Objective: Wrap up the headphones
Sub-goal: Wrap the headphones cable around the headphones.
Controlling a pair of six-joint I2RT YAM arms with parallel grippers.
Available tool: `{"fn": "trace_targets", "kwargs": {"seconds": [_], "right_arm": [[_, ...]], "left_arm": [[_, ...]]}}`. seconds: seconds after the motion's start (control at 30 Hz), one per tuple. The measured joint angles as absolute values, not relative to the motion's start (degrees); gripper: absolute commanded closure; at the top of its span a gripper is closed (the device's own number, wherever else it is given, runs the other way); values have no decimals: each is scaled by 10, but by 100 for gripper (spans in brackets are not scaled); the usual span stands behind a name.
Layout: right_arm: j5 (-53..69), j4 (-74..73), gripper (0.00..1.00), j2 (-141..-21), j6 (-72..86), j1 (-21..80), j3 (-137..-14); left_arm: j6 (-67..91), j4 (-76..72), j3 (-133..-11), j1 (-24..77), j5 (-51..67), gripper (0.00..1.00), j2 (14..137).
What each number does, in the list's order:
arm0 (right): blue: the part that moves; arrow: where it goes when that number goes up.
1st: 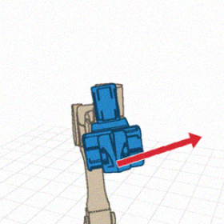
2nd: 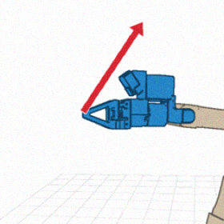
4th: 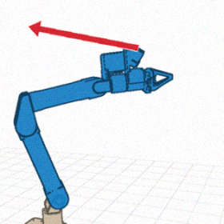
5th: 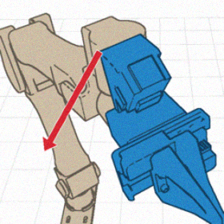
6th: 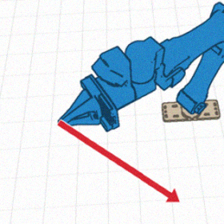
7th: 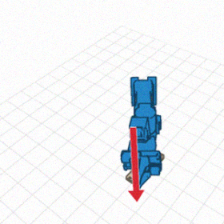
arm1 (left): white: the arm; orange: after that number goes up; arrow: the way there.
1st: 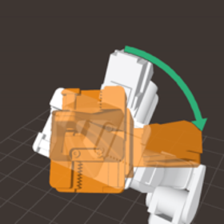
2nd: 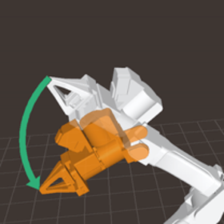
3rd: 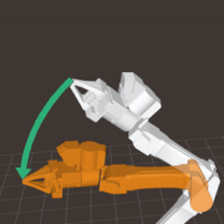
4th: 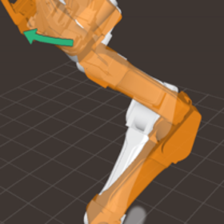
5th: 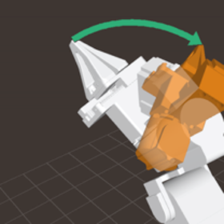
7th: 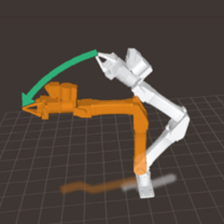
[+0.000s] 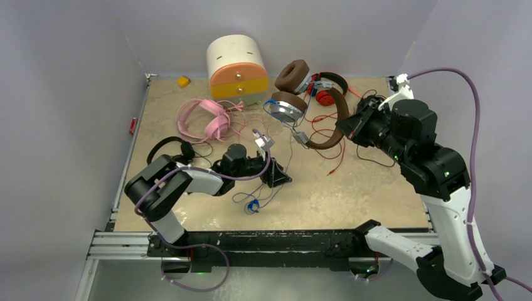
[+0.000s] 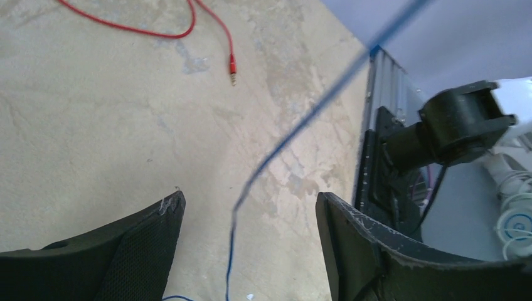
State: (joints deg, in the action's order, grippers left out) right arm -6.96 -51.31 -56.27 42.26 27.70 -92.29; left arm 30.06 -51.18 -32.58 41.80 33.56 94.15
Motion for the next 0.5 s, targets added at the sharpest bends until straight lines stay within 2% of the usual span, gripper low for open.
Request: {"fn": "trace_targets", "kwargs": {"seconds": [0.1,0.2,0.37,0.43,0.5], "right_arm": [[-69,-514,100,-563,423,277,-934],[-69,-516,100,-563,423,277,-941],[-70,-523,100,-564,423,277,-943],[-71,-528,100,-566,423,277,-945],[-76,-534,100,-573,423,277,-954]], "left_arm": [[288,-485,-346,423,311,32,967],[279,-466,-352,424,279,45,971],[269,-440,-352,431,251,49,971],[264,-424,-356,436,249,57,972],[261,-412,-362,439,248,72,977]]}}
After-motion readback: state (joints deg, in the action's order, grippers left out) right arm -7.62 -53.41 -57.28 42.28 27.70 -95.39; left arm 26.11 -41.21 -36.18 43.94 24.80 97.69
